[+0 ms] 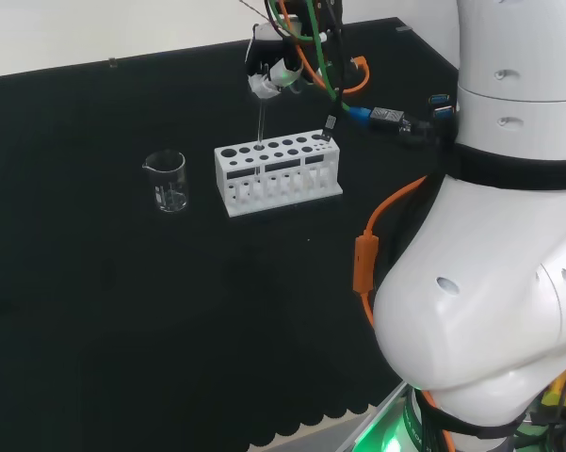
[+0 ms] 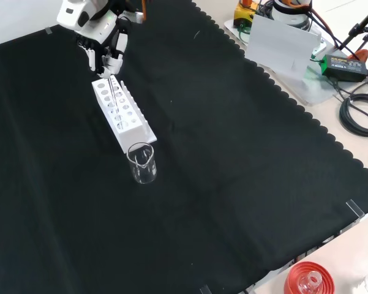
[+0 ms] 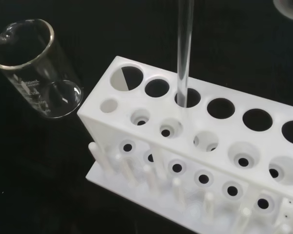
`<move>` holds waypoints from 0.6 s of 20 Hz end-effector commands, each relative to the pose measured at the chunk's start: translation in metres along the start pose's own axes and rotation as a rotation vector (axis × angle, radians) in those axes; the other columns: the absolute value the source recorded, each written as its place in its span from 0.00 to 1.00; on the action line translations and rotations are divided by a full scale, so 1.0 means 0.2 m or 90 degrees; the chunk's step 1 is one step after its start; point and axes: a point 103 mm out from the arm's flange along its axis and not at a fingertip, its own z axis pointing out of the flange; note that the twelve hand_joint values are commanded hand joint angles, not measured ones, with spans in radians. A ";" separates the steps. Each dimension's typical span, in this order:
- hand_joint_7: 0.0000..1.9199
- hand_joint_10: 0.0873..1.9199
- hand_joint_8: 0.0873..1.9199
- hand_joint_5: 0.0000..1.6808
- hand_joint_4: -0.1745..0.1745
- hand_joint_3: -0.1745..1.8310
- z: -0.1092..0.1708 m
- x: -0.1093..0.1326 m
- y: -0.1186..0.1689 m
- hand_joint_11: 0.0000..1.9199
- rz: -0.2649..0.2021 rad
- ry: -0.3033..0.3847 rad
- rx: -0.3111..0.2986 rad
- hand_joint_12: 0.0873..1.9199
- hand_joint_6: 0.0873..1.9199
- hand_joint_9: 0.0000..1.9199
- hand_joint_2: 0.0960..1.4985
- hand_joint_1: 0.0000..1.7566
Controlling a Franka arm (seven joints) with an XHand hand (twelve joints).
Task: Put the glass rod back on the white test tube rack.
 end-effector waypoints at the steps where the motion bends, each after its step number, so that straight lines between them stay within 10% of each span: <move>1: 0.83 0.02 0.20 0.43 0.00 0.00 0.00 0.01 -0.01 1.00 -0.004 0.001 0.003 0.32 0.49 0.98 0.69 0.64; 12: 0.82 0.03 0.20 0.33 0.00 0.00 -0.06 0.01 -0.03 1.00 -0.005 -0.002 -0.011 0.34 0.50 1.00 0.65 0.62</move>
